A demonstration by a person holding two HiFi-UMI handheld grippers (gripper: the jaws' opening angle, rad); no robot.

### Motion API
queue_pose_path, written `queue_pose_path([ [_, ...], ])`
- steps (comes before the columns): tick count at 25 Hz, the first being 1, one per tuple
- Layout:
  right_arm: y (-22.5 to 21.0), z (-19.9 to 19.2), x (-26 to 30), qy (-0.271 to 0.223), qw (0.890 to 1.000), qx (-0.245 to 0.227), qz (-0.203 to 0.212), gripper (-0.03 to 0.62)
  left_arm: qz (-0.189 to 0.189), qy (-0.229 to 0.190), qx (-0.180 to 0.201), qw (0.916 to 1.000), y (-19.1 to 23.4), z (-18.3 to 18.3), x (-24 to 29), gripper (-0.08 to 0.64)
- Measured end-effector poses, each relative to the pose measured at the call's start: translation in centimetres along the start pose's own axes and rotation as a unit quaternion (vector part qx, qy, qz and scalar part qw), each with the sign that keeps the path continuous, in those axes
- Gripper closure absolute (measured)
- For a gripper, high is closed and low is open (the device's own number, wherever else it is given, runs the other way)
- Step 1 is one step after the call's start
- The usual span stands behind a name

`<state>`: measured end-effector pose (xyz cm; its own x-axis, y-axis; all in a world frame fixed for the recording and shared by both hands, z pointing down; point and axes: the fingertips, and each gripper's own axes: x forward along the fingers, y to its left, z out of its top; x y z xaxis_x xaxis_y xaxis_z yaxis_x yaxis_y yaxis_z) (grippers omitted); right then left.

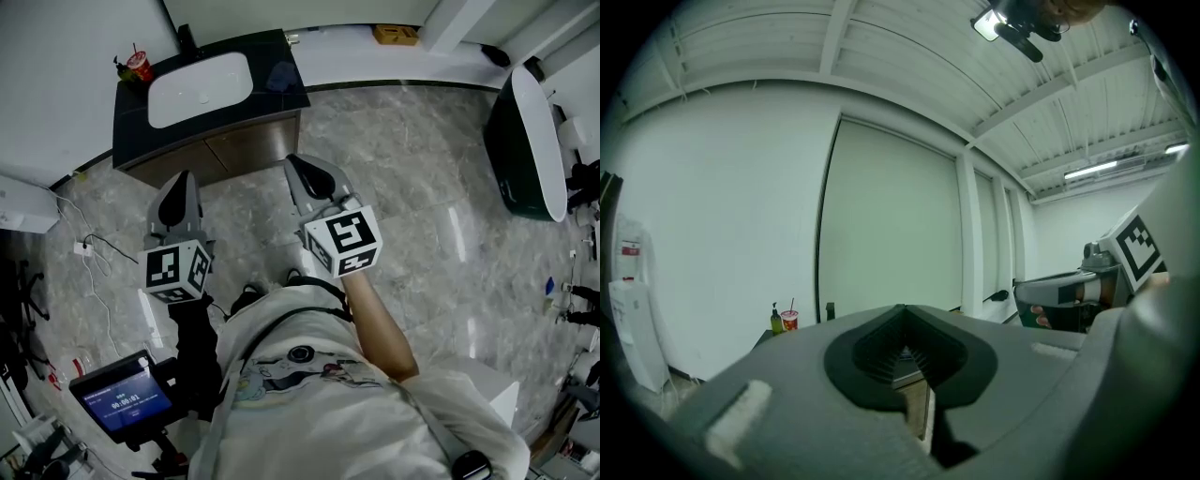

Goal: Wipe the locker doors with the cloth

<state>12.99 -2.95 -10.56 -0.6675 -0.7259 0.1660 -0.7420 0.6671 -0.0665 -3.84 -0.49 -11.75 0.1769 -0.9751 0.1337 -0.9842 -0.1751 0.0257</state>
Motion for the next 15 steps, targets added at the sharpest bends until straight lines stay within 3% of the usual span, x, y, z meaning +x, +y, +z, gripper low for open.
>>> queue_pose_path([
  [8,-2.6,-1.8,1.8,0.011,1.0,0.01,0.025,0.588,0.002,0.029,-0.004,0.9996,-1.7,-2.6,3.3,0.558],
  [15,-3.7,-2.0,1.8,0.014,0.999,0.027,0.017,0.588,0.009,0.04,-0.007,0.9991,-1.5,-2.9,3.5,0.558],
])
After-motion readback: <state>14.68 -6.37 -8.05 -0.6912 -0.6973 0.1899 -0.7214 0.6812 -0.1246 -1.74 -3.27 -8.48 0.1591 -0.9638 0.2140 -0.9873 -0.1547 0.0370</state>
